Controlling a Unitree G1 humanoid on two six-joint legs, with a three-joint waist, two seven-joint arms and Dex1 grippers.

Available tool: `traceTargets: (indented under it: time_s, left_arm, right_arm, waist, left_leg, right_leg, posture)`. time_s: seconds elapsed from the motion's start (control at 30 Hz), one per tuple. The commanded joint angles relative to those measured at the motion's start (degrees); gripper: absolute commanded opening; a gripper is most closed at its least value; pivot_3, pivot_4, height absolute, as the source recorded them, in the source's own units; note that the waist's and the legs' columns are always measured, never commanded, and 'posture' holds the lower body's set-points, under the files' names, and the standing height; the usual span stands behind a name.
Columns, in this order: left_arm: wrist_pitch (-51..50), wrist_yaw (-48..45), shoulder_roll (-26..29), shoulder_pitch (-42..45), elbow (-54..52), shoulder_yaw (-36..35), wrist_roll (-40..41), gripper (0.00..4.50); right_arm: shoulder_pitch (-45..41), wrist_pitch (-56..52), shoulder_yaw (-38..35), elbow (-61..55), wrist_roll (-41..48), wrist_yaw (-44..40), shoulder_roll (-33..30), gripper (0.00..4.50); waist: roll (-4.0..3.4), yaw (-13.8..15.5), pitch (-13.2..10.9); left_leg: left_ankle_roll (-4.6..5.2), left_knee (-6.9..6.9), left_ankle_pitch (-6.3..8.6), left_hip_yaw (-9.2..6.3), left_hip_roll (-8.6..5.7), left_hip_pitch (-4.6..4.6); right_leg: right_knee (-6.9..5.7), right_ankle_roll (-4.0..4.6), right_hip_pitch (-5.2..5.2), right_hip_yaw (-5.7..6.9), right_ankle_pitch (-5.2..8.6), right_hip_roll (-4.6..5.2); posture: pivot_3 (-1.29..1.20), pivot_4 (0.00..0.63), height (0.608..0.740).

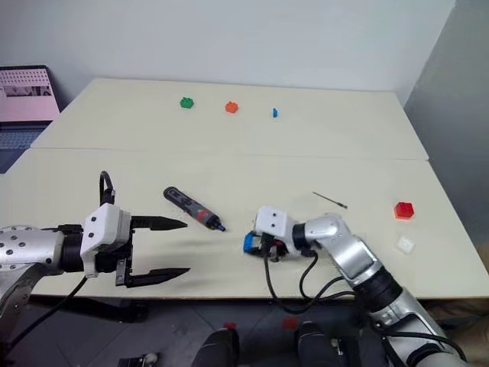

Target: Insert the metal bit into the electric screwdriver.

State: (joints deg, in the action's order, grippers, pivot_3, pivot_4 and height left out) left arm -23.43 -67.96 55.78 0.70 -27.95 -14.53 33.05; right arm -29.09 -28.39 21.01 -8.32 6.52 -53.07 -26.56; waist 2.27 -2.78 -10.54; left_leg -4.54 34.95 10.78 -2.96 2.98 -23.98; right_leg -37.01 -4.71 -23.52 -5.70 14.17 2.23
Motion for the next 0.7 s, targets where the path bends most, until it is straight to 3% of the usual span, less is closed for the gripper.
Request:
traceTargets:
  time_s: [0.03, 0.27, 0.43, 0.67, 0.7]
  left_arm:
    - [-1.5, 2.18, -1.57, 2.43, -3.05, 1.18, 2.89, 4.5]
    - [-0.87, 2.26, -2.96, 5.44, -1.84, 4.64, 2.46, 4.5]
    - [-0.44, 2.04, -3.98, 8.19, -0.62, 6.58, 2.33, 4.5]
    - [-0.36, 2.06, -4.18, 9.4, 0.04, 7.31, 2.18, 4.5]
    - [-0.47, 2.15, -4.13, 9.45, -0.04, 7.22, 2.24, 4.5]
  right_arm:
    - [3.62, -4.71, -11.06, -6.4, 2.84, 3.26, -4.84, 1.44]
    - [8.15, -5.6, -25.2, 0.06, 0.55, 9.79, -14.59, 1.44]
    - [7.49, -10.33, -29.5, 6.88, 0.26, 17.87, -12.63, 1.44]
    - [5.17, -7.94, -29.81, 13.91, -0.1, 22.53, -10.24, 1.44]
    - [4.85, -7.7, -29.68, 14.44, 0.12, 22.55, -10.06, 1.79]
  waist:
    - [0.0, 0.14, 0.0]
    - [-0.01, -0.15, 0.0]
    - [0.0, -0.6, 0.0]
    - [-0.02, -0.68, -0.01]
    - [-0.02, -0.68, -0.01]
  left_leg:
    - [0.0, 0.0, 0.0, 0.0, 0.0, 0.0]
    - [0.0, 0.01, 0.0, 0.02, -0.02, 0.05]
    - [0.01, 0.01, 0.0, 0.01, -0.02, 0.08]
    - [0.01, 0.01, 0.0, 0.02, -0.04, 0.06]
    - [0.01, 0.01, 0.0, 0.02, -0.04, 0.06]
  right_leg:
    - [0.01, 0.0, 0.01, 0.0, 0.0, 0.0]
    - [0.0, 0.0, 0.03, -0.04, 0.0, 0.0]
    - [-0.02, -0.01, 0.05, -0.04, -0.01, -0.01]
    - [0.0, -0.02, 0.07, -0.08, -0.01, -0.01]
    - [0.0, -0.02, 0.07, -0.08, -0.01, -0.01]
  posture:
    - [0.0, 0.15, 0.74]
    - [0.0, 0.15, 0.74]
    - [0.0, 0.15, 0.74]
    - [0.0, 0.15, 0.74]
    - [0.0, 0.15, 0.74]
